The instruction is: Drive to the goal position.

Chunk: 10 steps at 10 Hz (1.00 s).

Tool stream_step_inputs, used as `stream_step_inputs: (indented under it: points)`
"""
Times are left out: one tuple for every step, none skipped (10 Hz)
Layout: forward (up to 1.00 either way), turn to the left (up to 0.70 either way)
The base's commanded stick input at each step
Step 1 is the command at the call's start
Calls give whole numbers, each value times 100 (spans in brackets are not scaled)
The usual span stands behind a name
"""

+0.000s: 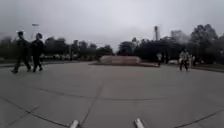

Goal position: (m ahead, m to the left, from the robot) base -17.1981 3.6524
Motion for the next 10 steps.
stream_step_inputs:
  points:
    - [100,0]
    - [100,-15]
    - [100,-28]
    - [100,-40]
    - [100,-40]
    - [100,-26]
    - [100,-3]
    - [100,-2]
    - [100,0]
    - [100,0]
